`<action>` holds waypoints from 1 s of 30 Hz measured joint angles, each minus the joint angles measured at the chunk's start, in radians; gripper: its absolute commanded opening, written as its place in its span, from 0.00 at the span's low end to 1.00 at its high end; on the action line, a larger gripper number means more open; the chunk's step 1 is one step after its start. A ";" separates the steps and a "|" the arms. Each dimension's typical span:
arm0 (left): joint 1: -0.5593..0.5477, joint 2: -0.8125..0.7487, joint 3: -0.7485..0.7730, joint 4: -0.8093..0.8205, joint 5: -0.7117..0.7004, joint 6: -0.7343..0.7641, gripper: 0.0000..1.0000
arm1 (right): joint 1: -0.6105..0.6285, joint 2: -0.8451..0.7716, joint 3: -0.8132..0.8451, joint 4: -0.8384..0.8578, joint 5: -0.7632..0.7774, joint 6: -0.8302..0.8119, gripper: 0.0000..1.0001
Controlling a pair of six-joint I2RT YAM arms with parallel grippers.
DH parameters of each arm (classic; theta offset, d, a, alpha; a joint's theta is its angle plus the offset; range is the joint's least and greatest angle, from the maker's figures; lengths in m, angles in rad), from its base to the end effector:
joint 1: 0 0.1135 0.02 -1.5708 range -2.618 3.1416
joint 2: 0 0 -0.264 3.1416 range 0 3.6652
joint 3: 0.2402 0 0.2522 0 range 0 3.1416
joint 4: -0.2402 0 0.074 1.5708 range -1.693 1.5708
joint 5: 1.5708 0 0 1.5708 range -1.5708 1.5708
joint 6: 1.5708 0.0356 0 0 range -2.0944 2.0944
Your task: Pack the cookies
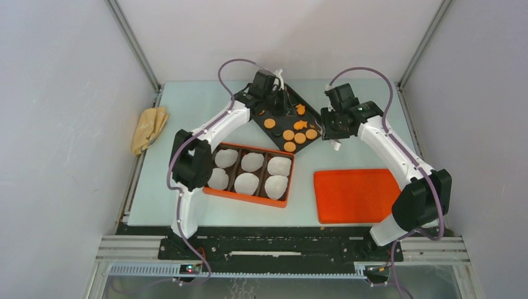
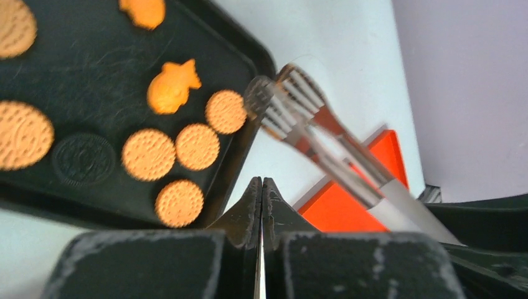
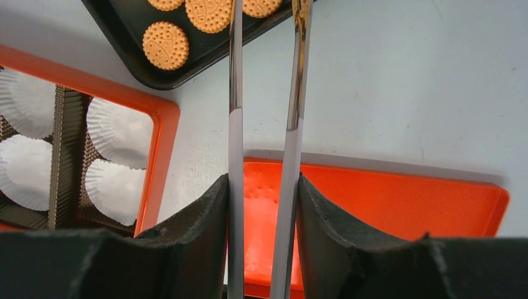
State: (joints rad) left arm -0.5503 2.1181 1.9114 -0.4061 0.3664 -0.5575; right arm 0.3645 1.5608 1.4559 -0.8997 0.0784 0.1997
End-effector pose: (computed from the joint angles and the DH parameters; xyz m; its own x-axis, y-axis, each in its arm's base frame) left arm 0.4171 -0.2709 0.2857 -0.8065 -0.0847 -0.5852 0.3669 0.7044 -0.6077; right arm 0.3056 0.1136 0.3191 -0.8355 -0.1071 -0.5389 -0.1534 0.9873 0.0416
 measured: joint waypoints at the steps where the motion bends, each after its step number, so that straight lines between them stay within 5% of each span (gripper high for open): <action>1: -0.002 -0.017 -0.029 0.005 -0.014 0.001 0.00 | 0.010 -0.011 -0.003 0.002 0.010 -0.008 0.46; 14: -0.001 -0.461 -0.462 0.014 -0.385 0.008 0.00 | 0.091 0.093 -0.018 0.127 0.127 -0.058 0.47; 17: -0.001 -0.536 -0.531 0.025 -0.428 0.008 0.06 | 0.095 0.131 -0.018 0.144 0.126 -0.060 0.47; 30: -0.001 -0.584 -0.626 0.031 -0.470 0.018 0.11 | 0.102 0.303 0.138 0.196 0.161 -0.061 0.48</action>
State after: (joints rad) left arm -0.5514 1.5345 1.2854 -0.3756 -0.1032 -0.5392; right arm 0.4667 1.8637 1.5944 -0.7036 0.2390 0.1387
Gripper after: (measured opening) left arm 0.113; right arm 0.486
